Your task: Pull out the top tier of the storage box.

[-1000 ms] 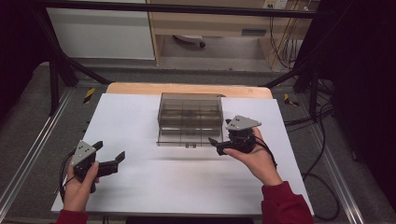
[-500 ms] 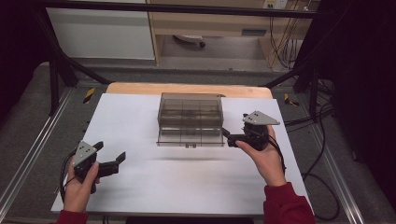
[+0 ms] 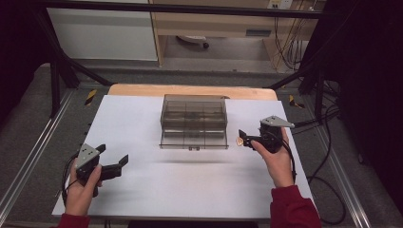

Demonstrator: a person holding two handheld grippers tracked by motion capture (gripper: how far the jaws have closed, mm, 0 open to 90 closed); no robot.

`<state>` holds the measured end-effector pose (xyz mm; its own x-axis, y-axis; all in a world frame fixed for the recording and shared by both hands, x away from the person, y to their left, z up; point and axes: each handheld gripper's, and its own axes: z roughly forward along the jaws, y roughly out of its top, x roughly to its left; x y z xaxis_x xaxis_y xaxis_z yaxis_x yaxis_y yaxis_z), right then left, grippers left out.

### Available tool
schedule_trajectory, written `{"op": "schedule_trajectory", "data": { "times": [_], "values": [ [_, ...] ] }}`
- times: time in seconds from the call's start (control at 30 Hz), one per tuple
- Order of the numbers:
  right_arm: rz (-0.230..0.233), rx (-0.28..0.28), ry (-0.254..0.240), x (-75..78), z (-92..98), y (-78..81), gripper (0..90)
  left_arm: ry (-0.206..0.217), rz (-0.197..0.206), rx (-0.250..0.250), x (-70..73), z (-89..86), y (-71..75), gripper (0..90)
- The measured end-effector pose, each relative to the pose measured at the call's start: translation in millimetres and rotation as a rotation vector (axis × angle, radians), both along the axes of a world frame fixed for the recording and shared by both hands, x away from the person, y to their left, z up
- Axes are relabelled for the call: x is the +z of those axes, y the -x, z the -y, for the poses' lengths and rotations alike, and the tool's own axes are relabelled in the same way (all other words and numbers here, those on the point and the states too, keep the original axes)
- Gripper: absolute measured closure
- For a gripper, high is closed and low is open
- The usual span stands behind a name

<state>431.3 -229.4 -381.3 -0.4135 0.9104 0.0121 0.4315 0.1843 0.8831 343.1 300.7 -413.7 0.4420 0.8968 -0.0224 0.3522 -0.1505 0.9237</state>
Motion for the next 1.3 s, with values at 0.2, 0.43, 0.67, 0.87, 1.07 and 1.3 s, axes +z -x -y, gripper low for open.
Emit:
{"op": "schedule_trajectory", "data": {
  "times": [0.2, 0.43, 0.67, 0.87, 1.07, 1.3],
  "values": [
    [-0.073, -0.016, 0.027, -19.2, 2.8, -7.5, 5.9, 0.002, 0.0, 0.001, 0.4, -0.1, 0.4, 4.3],
    [-0.119, -0.019, 0.044, -26.6, 3.4, -14.0, 11.9, -0.004, -0.004, -0.001, -0.2, 0.9, 0.2, 4.3],
    [-0.132, -0.008, 0.037, -33.9, -0.4, -26.8, 36.6, -0.011, -0.005, -0.003, -0.2, 0.9, 0.3, 4.3],
    [-0.181, -0.006, 0.063, -46.8, 0.4, -35.1, 43.1, -0.013, -0.006, -0.005, -0.4, 0.8, 0.3, 4.3],
    [-0.212, 0.014, 0.06, -55.1, -4.8, -33.6, 46.9, -0.014, -0.008, -0.006, -0.4, 1.3, 0.4, 4.4],
    [-0.226, 0.011, 0.1, -63.8, -14.1, -37.7, 50.5, -0.017, -0.009, -0.007, -0.6, 1.5, 0.3, 4.4]
  ]
}}
